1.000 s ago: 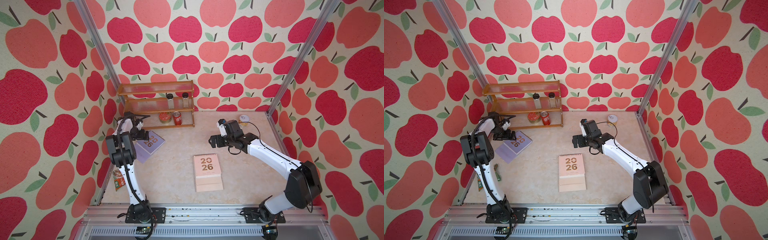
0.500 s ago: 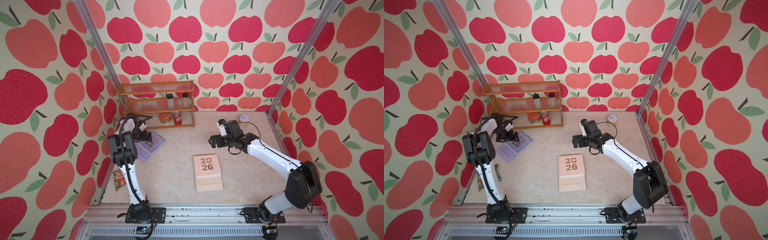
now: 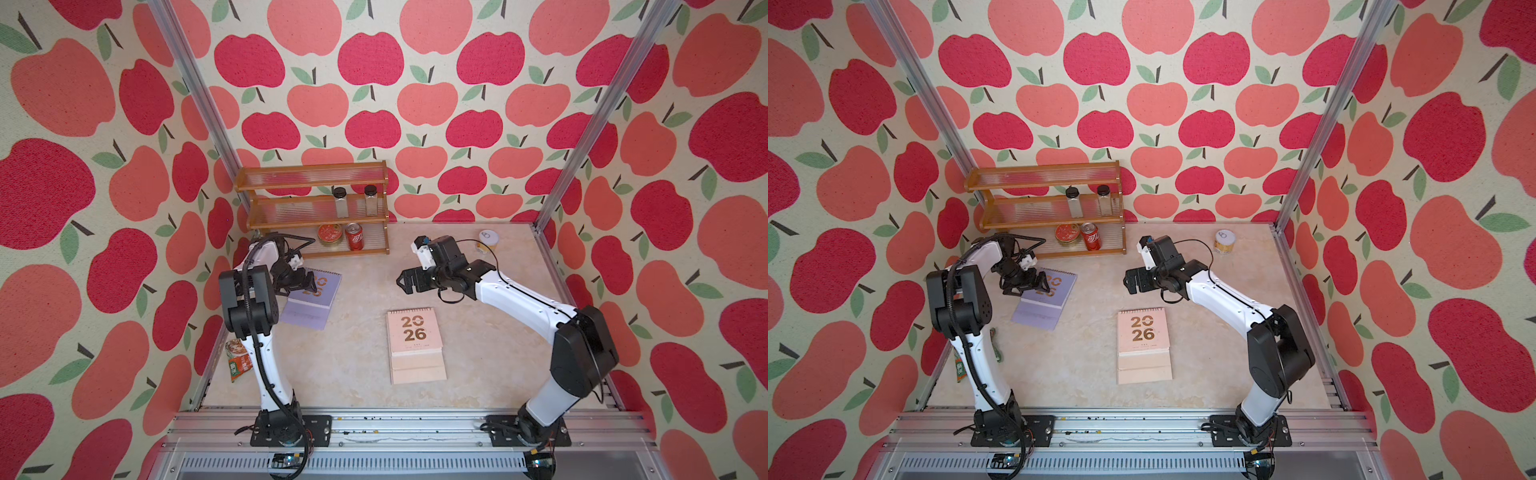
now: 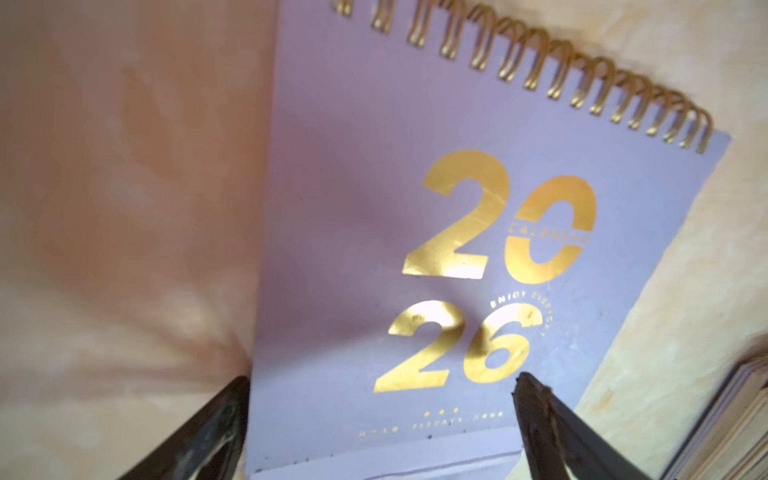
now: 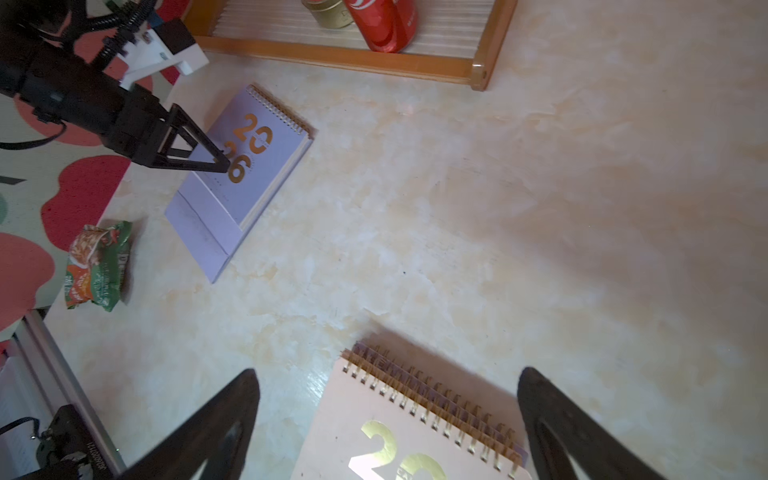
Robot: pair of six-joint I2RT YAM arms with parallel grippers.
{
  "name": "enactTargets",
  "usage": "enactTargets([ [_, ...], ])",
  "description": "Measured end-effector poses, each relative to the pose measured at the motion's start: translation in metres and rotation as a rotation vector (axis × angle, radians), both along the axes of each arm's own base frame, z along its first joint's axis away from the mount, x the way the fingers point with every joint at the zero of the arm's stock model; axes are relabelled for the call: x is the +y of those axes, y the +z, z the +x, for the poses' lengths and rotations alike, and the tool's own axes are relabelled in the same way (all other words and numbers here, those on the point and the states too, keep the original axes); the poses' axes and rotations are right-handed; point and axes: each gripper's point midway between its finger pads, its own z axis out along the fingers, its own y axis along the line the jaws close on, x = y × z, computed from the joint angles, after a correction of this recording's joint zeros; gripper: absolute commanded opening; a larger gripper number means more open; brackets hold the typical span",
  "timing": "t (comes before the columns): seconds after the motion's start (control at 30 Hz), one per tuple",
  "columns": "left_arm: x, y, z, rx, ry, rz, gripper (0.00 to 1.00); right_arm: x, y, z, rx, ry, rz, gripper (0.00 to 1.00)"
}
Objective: Stack the calendars
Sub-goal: Move the calendar to the center of the board.
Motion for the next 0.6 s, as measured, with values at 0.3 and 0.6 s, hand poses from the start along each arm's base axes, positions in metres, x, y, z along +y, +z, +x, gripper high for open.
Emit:
enactTargets([
  [0.3, -0.044, 0.024, -0.013, -0.028, 0.012, -0.068, 0.94, 0.060, -0.008, 0.007, 0.097, 0.088, 0.136, 0.96],
  [0.6, -0.050, 0.034, -0.045, -0.060, 0.099, -0.085, 0.99, 0.104, -0.045, 0.019, 0.231, 0.148, 0.181, 0.92],
])
